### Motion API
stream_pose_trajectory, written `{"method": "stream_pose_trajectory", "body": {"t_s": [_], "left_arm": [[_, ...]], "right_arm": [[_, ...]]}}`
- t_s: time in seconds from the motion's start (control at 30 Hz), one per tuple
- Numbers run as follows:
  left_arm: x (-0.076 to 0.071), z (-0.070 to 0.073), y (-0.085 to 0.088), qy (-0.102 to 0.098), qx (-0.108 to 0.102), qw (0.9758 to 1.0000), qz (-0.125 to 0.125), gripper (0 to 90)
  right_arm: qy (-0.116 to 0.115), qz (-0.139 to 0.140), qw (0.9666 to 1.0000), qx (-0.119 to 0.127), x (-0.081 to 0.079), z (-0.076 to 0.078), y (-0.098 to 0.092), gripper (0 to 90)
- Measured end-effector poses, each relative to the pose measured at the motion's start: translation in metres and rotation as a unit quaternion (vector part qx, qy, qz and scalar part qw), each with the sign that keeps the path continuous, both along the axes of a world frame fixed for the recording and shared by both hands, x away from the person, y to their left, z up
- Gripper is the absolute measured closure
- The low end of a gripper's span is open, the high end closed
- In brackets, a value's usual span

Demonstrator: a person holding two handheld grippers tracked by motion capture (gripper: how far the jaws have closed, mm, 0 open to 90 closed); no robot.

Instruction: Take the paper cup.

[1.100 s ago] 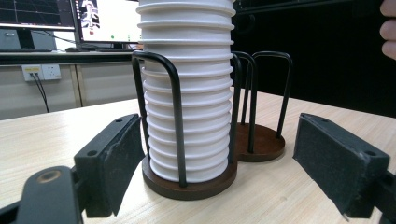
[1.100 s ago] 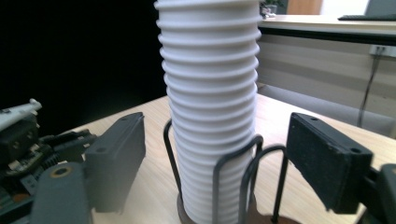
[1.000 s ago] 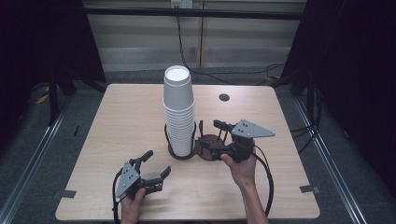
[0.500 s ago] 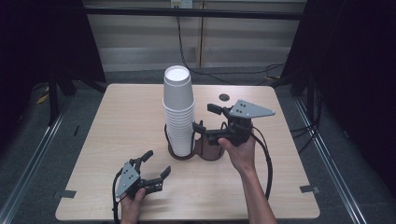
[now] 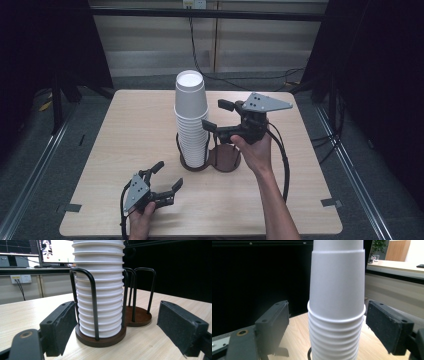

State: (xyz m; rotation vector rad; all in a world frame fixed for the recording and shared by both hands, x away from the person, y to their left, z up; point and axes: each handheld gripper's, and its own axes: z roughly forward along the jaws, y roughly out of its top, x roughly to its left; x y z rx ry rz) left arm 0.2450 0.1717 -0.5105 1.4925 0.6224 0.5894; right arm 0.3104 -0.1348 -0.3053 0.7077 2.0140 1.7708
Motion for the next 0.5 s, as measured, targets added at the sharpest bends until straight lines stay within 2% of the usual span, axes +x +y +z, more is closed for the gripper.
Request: {"method": "stream_pose_trajectory", "body": {"t_s": [0.13,0.27,0.5], "left_arm": [[0.000,0.000,0.000,0.000,0.000,1.0000,0.000,15.6],[0.000,0.000,0.000,0.000,0.000,1.0000,0.000,15.6],[0.000,0.000,0.000,0.000,0.000,1.0000,0.000,15.6]], "right_arm": [[0.001,0.005,1.0000,-0.005,0.007,0.008,0.005,17.2],[0.004,0.006,0.9998,-0.021,0.016,0.018,0.011,15.4],[0.017,0.016,0.9989,-0.040,0.033,0.033,0.021,13.9]]}}
